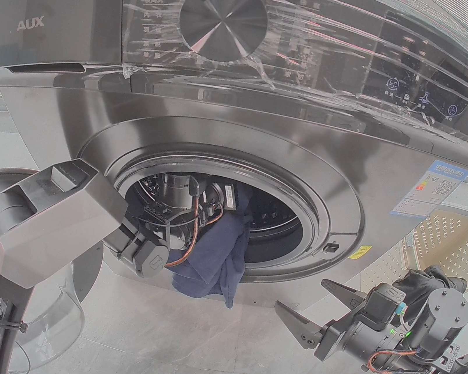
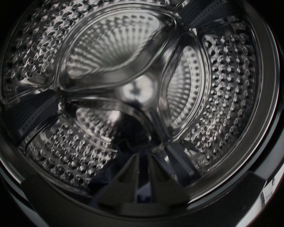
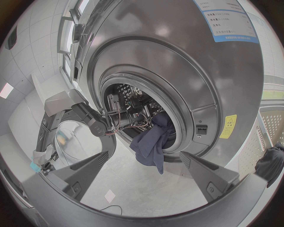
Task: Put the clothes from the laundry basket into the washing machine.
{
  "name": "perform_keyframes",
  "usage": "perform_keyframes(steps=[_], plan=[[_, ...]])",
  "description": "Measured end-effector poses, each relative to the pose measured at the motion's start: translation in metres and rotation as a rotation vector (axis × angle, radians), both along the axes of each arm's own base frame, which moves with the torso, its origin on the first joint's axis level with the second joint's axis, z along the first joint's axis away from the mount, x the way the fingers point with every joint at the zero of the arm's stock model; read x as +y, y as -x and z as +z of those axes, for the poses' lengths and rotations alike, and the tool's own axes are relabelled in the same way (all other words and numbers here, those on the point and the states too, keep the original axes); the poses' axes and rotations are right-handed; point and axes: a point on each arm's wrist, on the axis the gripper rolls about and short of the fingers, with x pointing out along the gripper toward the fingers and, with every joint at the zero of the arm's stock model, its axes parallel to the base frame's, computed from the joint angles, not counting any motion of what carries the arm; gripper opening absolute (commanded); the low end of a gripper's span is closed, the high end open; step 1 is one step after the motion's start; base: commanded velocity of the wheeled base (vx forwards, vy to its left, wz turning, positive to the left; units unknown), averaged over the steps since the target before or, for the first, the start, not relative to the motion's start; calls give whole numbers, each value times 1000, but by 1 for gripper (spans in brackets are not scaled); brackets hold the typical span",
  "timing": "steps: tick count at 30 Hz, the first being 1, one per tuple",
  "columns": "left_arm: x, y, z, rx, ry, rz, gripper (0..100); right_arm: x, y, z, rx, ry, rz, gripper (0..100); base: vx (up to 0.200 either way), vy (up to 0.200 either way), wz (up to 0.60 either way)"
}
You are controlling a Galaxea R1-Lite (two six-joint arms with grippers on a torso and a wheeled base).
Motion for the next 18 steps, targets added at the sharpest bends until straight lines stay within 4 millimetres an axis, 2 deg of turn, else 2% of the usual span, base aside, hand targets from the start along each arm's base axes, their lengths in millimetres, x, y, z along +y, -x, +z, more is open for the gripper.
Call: perform_keyframes(steps=[4, 11, 18], plan=[[3, 11, -13, 76, -48, -7, 100, 0, 0, 0, 0, 0, 0, 100, 0, 0, 0], [4, 43, -14, 209, -139, -58, 100, 0, 0, 0, 1, 1, 0, 100, 0, 0, 0], [7, 56, -23, 246, -207, -76, 100, 0, 0, 0, 2, 2, 0, 100, 0, 0, 0]])
